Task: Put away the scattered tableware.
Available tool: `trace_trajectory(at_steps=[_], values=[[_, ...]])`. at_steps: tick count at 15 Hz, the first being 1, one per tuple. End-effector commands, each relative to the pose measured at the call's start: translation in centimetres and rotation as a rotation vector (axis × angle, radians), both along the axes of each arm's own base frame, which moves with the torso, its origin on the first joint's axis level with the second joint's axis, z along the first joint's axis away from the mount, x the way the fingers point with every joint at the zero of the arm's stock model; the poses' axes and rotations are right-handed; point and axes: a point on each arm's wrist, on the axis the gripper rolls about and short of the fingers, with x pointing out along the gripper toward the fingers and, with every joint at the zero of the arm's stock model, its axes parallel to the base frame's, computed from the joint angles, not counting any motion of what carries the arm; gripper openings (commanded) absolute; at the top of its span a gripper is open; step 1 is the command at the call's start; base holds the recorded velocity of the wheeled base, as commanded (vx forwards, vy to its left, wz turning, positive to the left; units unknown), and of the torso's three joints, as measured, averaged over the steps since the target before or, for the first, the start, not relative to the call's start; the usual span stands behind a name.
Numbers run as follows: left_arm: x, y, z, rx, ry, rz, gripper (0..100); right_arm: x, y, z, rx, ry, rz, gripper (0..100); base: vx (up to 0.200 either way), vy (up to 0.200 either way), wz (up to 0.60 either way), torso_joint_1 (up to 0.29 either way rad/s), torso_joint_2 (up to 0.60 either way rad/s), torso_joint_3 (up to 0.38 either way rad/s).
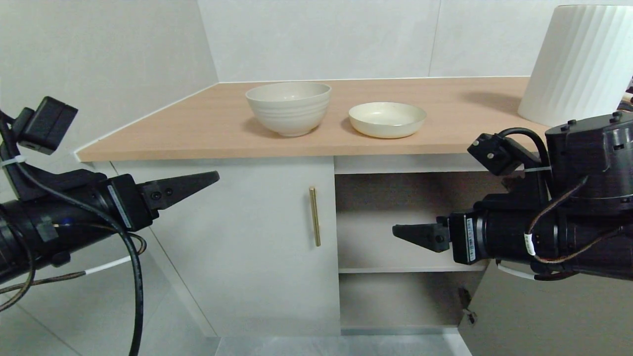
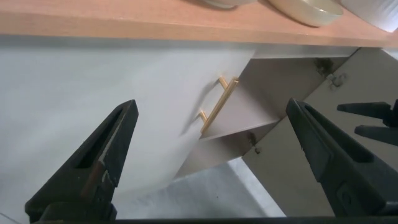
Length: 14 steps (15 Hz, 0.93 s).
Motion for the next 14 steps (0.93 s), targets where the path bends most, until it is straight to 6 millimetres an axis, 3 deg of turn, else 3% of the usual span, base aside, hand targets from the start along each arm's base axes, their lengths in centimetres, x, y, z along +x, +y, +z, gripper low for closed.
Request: trace_trajectory(at_steps=[1,4,14], values=[[0.3,-0.1,-0.2,0.002,0.011,0.0,100,0.0,0.0,0.1,0.002,-0.002,0.0,100,0.0,0.0,0.0,0.032,-0.18,-0.159],[0.8,-0.2,-0.7,0.007,0.032,-0.002,100,-0.1,-0.1,0.0,0.0,-0.002,0.001,100,0.0,0.0,0.0,0.085,-0.25,-0.272],[1.8,-0.4,-1.6,0.013,0.074,-0.006,100,0.2,0.1,-0.2,0.0,-0.002,-0.001,100,0.0,0.0,0.0,0.161,-0.48,-0.301]])
